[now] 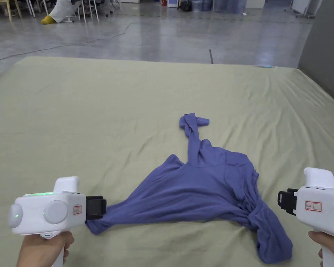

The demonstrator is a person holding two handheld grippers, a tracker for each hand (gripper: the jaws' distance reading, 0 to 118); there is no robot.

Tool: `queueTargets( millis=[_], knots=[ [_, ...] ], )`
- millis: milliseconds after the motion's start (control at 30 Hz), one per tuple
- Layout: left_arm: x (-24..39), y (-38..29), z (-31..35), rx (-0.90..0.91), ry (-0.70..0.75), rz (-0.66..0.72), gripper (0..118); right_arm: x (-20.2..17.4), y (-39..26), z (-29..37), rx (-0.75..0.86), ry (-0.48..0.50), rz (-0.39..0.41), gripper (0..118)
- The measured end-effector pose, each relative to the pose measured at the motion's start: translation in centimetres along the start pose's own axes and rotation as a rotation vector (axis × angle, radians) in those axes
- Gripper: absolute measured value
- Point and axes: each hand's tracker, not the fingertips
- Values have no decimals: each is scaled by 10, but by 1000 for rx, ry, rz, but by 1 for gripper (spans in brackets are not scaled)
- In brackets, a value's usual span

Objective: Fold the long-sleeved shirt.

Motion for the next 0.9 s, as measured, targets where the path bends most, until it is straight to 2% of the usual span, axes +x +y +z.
queueTargets(
  millis=[133, 167, 233, 300, 333, 400, 500, 700, 733, 767, 800, 833, 900],
  knots=[
    [6, -6, -29, -35, 21, 0, 100, -2, -3, -7, -23, -2, 2, 2],
    [-2, -3, -45, -65, 14, 12, 91, -2, -3, -8, -28, -6, 4, 2],
    [-1, -2, -62, -89, 8, -1, 55, -2, -5, -12, -42, -8, 8, 2],
    [14, -13, -68, -63, 50, -40, 11, -1, -5, -16, -54, -10, 9, 2],
    [19, -14, -69, -28, 111, -78, 5, -1, -5, -19, -60, -15, 12, 2],
    [24, -9, -68, -11, 86, -145, 5, -2, -4, -24, -77, -17, 19, 2],
    [35, -5, -49, 27, 21, -93, 5, -4, 10, -32, -88, -12, 51, 2],
    [38, 27, -40, 73, 7, -114, 5, -17, 120, -74, -37, 60, 143, 4],
    [39, 32, -41, 80, 2, -113, 5, -20, 140, -92, -24, 71, 146, 19],
    [40, 36, -43, 83, -7, -112, 5, -22, 162, -113, -36, 93, 159, 63],
    [42, 40, -44, 84, -13, -111, 5, -25, 182, -139, -68, 121, 163, 99],
    [45, 41, -44, 88, -19, -111, 5, -31, 199, -167, -121, 123, 200, 113],
    [47, 43, -47, 86, -26, -104, 5, -45, 219, -215, -222, 136, 284, 111]
  ],
)
